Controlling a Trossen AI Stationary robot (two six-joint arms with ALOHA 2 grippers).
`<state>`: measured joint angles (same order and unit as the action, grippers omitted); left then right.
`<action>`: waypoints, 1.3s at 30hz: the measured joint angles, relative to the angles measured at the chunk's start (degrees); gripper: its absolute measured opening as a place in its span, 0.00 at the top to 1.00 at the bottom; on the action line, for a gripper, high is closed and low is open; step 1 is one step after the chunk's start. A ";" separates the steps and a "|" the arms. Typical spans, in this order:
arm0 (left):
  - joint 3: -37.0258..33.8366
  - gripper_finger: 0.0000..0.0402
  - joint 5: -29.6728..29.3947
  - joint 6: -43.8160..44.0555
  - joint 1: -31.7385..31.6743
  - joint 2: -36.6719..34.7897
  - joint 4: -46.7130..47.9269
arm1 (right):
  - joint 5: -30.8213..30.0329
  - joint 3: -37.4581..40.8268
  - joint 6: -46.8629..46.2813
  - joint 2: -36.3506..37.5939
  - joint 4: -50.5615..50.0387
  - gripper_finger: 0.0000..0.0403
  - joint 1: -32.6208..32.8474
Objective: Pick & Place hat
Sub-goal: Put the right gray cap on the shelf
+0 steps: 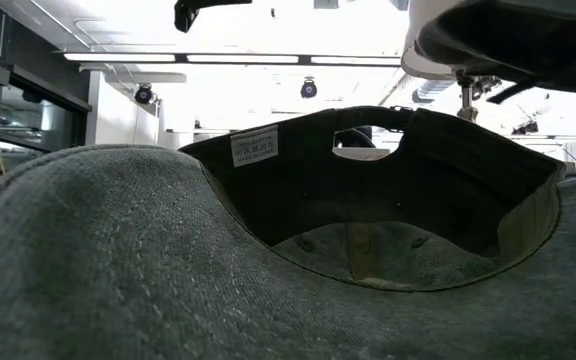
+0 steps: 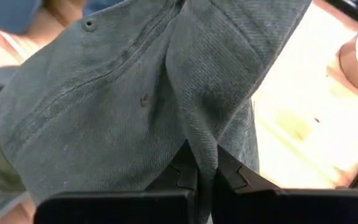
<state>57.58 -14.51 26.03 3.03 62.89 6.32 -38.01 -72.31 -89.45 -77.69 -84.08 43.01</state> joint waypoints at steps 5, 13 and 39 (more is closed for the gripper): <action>0.00 0.58 -0.72 0.16 0.00 0.00 -0.45 | -2.90 0.00 2.39 0.53 0.95 1.00 -0.86; 0.00 0.58 -1.24 1.43 0.00 0.00 -2.48 | -10.00 0.00 7.93 0.53 5.28 1.00 -2.81; 5.58 0.58 -1.59 4.27 -0.04 11.53 -15.52 | -13.00 -0.02 52.19 0.53 39.65 1.00 -17.71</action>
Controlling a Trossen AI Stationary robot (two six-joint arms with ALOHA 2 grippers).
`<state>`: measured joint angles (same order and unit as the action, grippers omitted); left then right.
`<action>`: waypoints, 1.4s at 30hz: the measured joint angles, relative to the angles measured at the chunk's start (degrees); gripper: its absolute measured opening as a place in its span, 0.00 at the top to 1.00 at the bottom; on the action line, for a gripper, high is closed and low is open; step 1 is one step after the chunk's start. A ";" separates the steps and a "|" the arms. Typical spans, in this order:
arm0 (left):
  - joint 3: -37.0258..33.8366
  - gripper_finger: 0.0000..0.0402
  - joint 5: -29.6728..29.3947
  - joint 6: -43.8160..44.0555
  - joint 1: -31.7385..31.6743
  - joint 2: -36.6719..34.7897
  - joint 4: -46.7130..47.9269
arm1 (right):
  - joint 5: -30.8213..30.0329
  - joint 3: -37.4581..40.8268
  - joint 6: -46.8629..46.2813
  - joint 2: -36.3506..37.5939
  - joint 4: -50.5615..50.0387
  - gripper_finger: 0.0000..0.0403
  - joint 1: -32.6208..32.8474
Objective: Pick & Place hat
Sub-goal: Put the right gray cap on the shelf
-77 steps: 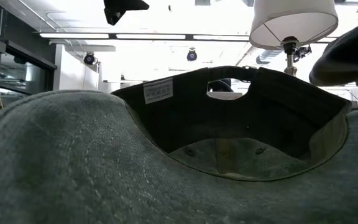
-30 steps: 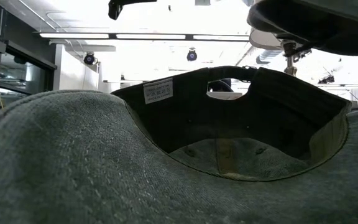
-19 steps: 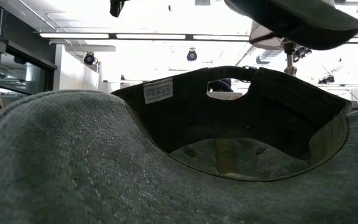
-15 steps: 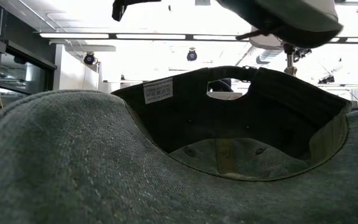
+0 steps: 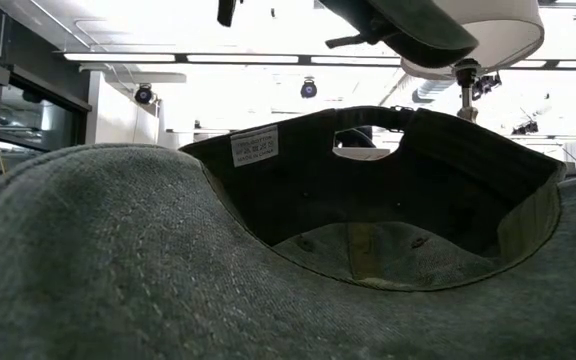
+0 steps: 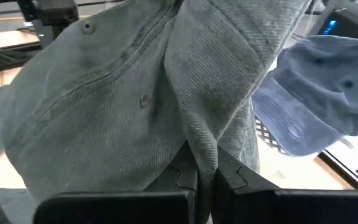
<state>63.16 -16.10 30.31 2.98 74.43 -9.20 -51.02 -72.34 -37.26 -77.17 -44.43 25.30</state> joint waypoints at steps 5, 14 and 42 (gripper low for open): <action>4.45 0.58 -1.44 -5.43 0.04 0.97 3.96 | 2.58 0.00 -1.54 0.00 0.57 1.00 -1.96; 11.15 0.40 -0.72 -16.79 0.04 1.59 12.99 | 6.07 0.00 -0.11 0.00 1.25 1.00 -4.81; 20.41 0.25 -11.04 -0.44 0.02 10.76 21.54 | 4.51 0.02 3.91 0.00 5.03 1.00 -9.27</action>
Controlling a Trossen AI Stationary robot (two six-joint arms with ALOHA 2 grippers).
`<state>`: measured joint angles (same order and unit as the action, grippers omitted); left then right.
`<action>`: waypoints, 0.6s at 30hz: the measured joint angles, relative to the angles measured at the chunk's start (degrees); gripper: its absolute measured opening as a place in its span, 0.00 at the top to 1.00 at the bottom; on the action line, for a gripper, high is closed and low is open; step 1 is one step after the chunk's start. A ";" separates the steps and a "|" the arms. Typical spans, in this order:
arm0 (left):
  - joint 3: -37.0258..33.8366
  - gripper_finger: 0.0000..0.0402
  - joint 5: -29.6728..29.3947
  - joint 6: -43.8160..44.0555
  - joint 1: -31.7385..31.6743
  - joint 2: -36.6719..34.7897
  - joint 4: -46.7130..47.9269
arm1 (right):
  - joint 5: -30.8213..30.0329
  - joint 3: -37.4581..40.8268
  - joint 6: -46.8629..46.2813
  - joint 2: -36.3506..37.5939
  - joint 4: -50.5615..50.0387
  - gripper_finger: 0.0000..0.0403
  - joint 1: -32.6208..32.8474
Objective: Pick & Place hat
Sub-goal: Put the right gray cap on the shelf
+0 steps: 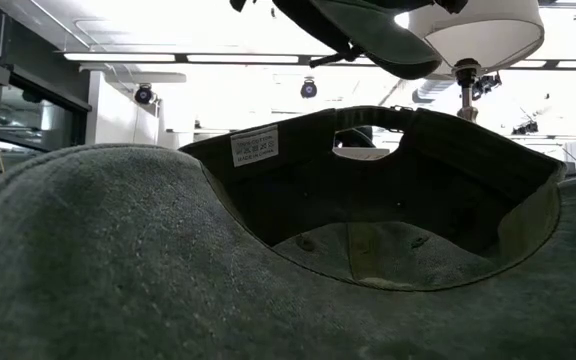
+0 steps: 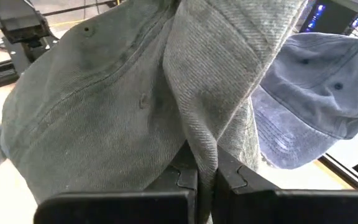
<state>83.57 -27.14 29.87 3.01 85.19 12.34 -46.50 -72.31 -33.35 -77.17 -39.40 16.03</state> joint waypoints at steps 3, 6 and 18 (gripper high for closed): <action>0.00 0.25 -0.28 -0.01 -0.02 0.02 1.30 | 0.09 0.00 0.83 0.00 0.95 1.00 0.10; 0.00 0.25 0.08 0.01 -0.03 0.02 1.70 | 0.64 0.00 1.42 0.00 1.19 1.00 0.11; 0.00 0.28 4.52 3.83 -0.02 0.02 2.46 | 3.76 0.00 4.88 0.00 5.08 1.00 0.11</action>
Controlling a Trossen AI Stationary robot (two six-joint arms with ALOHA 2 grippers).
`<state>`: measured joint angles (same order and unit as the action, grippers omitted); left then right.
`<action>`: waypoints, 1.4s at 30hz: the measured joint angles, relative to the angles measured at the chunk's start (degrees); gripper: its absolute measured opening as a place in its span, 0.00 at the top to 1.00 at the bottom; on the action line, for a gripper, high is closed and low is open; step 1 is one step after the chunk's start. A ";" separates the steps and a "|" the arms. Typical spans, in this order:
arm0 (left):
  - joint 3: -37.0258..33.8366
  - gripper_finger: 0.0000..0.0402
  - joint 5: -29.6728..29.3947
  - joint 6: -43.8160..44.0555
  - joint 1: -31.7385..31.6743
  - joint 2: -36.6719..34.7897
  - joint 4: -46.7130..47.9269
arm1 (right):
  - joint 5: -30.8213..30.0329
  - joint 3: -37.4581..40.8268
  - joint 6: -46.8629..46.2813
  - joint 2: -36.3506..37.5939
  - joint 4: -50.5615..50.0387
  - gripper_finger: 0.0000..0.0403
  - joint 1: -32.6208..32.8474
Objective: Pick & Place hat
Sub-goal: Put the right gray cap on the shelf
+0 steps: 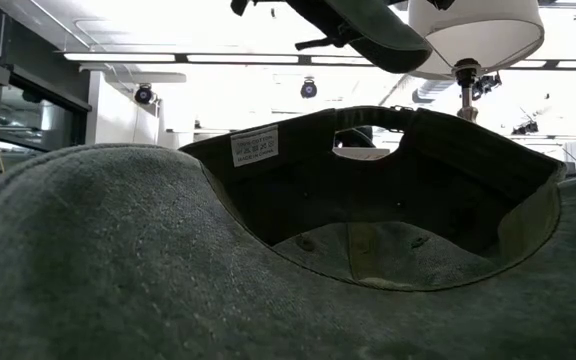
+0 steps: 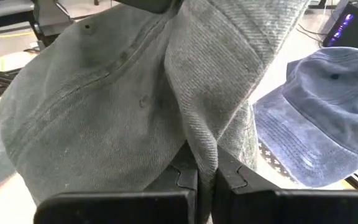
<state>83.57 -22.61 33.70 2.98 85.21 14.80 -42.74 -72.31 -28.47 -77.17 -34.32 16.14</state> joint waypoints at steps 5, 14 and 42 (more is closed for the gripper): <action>-0.02 0.41 0.26 0.28 0.00 0.00 0.42 | 1.46 0.00 -1.11 0.00 0.08 1.00 0.00; -0.04 0.81 0.69 2.59 0.00 -0.02 3.78 | 3.48 0.00 -1.09 0.00 0.35 1.00 0.02; -0.15 0.97 5.40 2.54 -0.10 -0.74 5.49 | 11.30 0.02 -3.48 6.51 -6.49 0.78 0.00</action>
<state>83.42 -17.22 36.24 2.88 84.47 20.29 -31.43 -72.29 -31.95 -70.66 -40.81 16.14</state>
